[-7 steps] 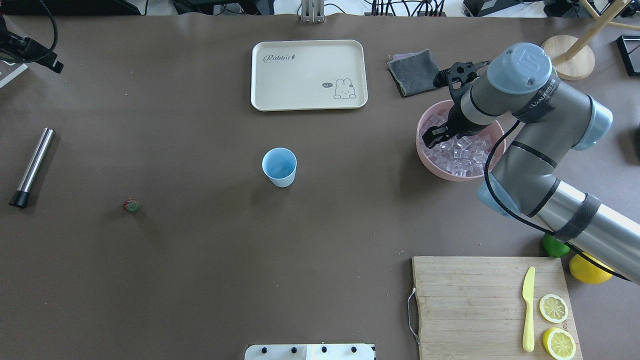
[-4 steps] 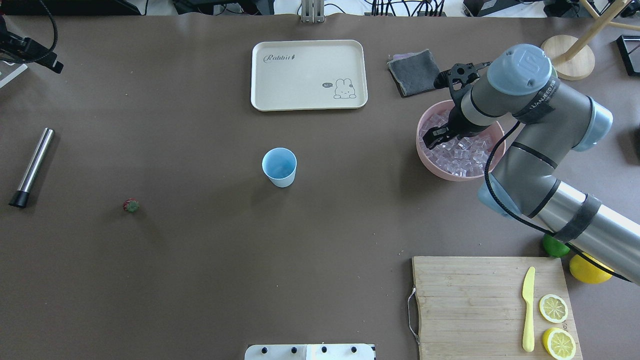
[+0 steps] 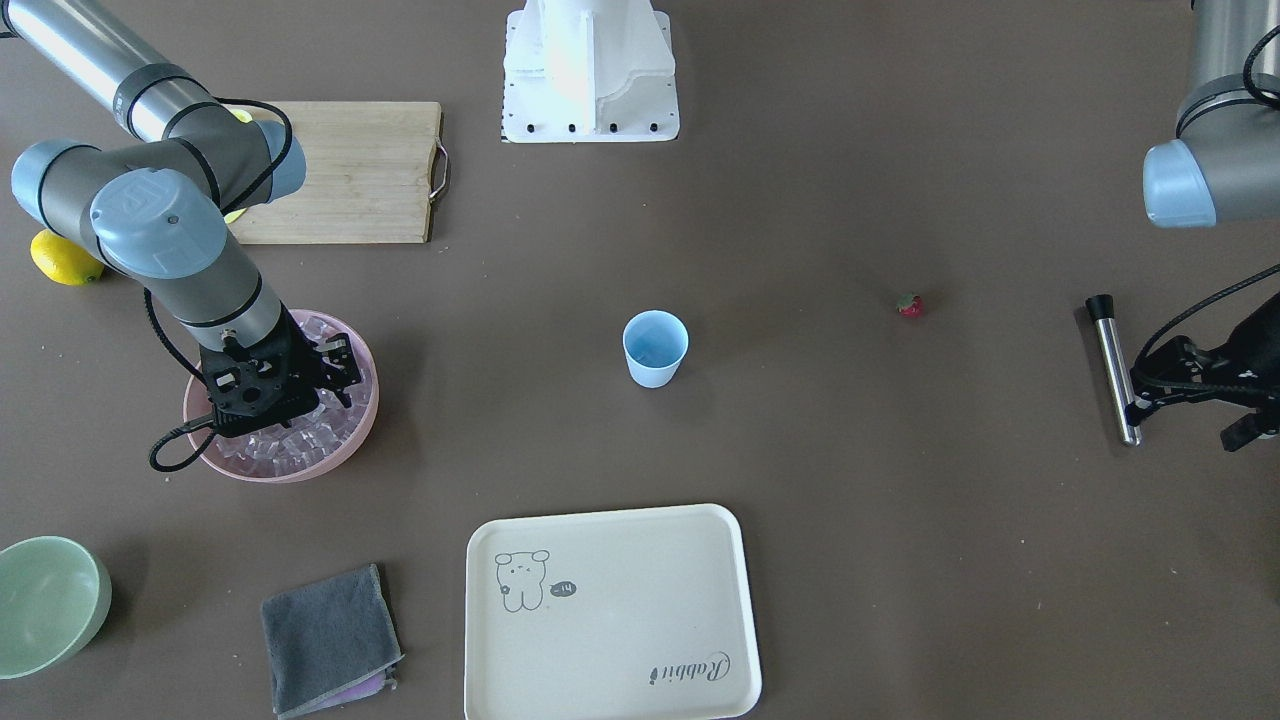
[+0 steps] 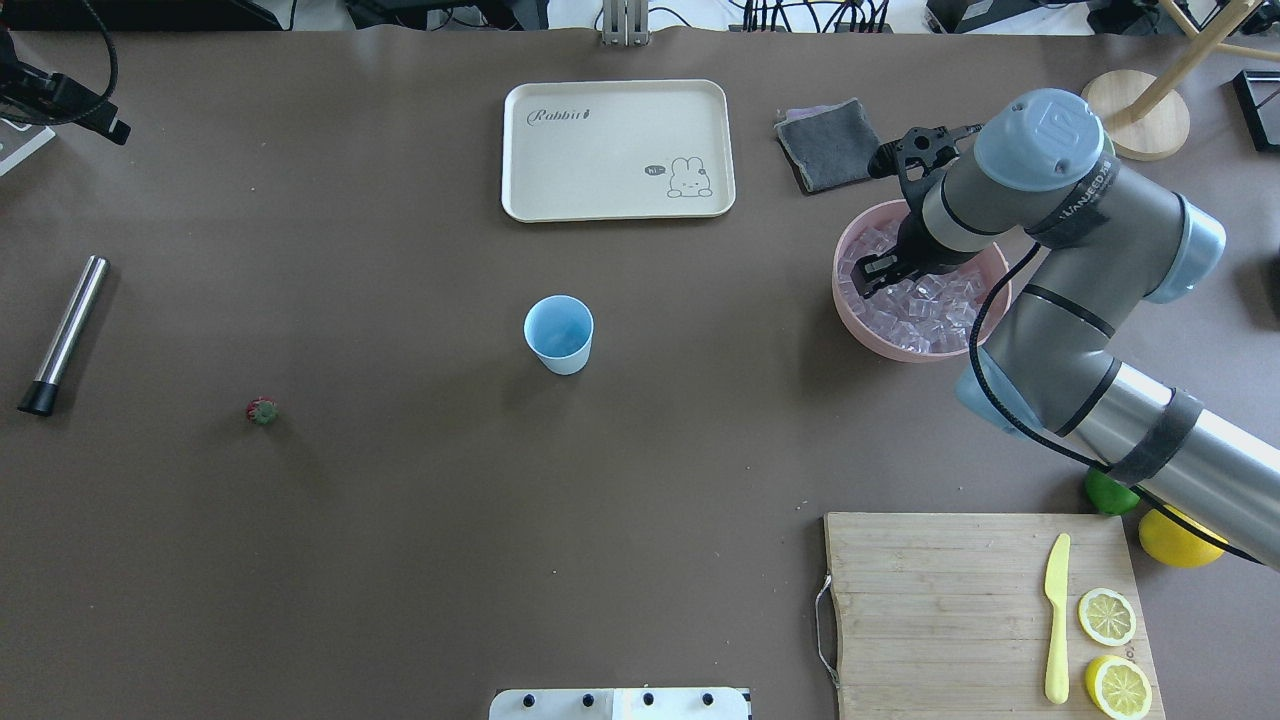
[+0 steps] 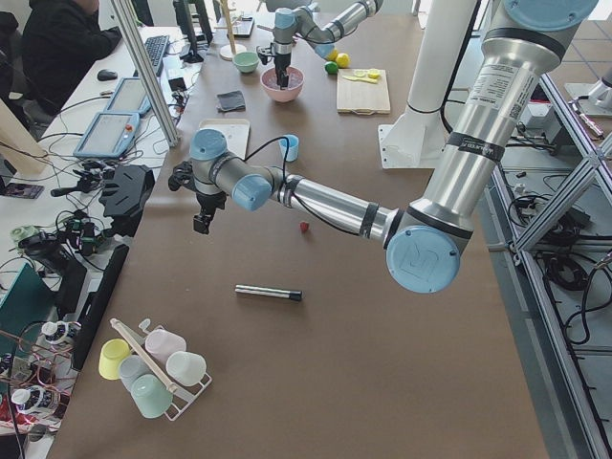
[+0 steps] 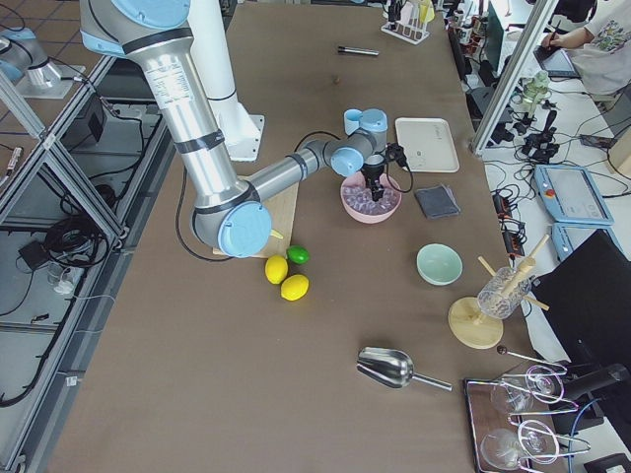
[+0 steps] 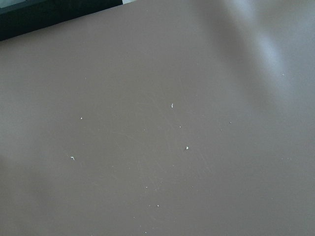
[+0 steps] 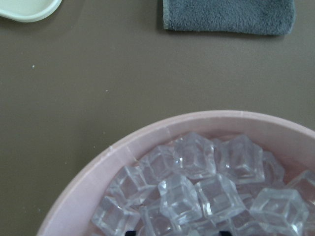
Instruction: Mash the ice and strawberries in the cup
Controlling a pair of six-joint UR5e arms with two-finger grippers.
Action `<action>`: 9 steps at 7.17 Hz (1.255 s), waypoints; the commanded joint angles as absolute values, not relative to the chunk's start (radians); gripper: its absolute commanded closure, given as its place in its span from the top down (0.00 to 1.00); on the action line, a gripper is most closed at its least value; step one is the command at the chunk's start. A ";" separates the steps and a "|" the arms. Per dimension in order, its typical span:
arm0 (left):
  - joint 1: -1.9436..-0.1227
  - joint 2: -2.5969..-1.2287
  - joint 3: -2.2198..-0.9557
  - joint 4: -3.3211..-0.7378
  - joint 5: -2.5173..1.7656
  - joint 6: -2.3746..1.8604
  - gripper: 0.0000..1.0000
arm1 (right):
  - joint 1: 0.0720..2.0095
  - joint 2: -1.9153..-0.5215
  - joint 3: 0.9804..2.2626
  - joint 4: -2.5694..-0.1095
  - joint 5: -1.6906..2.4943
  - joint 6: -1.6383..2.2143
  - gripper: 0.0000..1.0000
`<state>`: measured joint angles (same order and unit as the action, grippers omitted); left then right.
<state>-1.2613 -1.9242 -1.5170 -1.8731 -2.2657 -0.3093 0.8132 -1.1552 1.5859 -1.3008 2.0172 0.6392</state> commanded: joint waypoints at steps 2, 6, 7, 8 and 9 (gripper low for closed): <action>-1.261 -1.922 -1.517 -1.876 -2.266 -0.310 0.97 | 0.815 -1.154 1.588 -1.301 2.017 0.647 0.57; -1.259 -1.921 -1.511 -1.876 -2.266 -0.310 0.98 | 0.813 -1.154 1.591 -1.301 2.016 0.658 0.48; -1.258 -1.921 -1.509 -1.876 -2.266 -0.310 0.97 | 0.813 -1.154 1.591 -1.301 2.016 0.660 0.35; -1.258 -1.922 -1.509 -1.876 -2.266 -0.310 0.98 | 0.813 -1.158 1.592 -1.301 2.014 0.675 0.29; -1.256 -1.922 -1.511 -1.876 -2.266 -0.310 0.98 | 0.813 -1.158 1.592 -1.301 2.014 0.676 0.22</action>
